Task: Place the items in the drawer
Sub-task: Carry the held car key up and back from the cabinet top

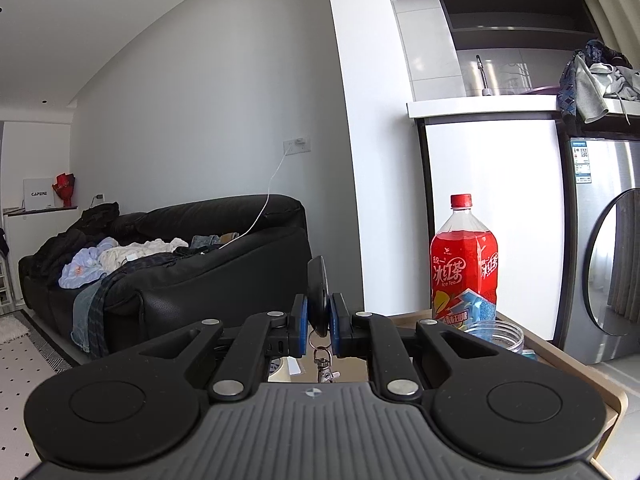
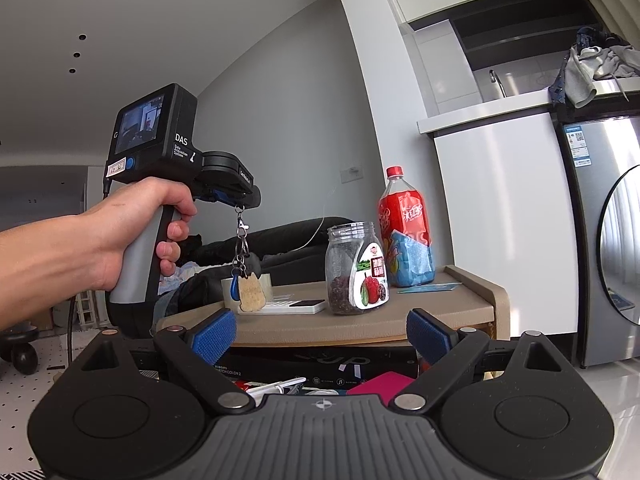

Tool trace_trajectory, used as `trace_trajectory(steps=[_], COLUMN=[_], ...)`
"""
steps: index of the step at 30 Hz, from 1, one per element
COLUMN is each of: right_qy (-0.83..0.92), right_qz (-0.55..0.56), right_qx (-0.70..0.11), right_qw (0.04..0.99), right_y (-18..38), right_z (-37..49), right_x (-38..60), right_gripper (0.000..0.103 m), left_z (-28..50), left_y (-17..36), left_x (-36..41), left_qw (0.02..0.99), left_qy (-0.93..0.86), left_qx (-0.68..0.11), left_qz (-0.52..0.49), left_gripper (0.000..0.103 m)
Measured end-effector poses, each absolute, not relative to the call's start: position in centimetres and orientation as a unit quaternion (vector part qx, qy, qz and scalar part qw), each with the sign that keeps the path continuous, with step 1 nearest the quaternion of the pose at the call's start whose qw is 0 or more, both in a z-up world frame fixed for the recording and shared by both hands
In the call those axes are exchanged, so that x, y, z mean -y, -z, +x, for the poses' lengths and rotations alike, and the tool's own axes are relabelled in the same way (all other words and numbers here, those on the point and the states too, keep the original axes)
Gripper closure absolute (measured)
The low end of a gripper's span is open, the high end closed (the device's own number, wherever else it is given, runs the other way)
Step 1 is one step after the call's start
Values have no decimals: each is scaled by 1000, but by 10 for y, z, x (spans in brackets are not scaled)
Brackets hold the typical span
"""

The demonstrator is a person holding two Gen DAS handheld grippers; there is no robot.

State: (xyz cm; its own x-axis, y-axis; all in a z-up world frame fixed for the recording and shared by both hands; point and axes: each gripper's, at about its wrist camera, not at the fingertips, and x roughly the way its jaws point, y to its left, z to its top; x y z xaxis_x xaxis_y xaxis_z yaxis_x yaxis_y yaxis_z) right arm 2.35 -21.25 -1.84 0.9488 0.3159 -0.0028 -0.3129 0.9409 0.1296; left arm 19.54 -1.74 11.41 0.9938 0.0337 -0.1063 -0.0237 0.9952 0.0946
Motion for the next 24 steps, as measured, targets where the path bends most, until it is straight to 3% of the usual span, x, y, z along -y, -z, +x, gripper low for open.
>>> trace_trajectory(steps=[24], right_qy=[-153], right_qz=[56], right_qx=[18], right_qw=[987], right_y=[8], right_z=[-1], right_x=[216], right_gripper=[8], left_z=[103], left_y=[-91], left_x=[3], left_qw=[997], left_qy=[16], left_qx=[-63], left_qz=[41], left_gripper=[90])
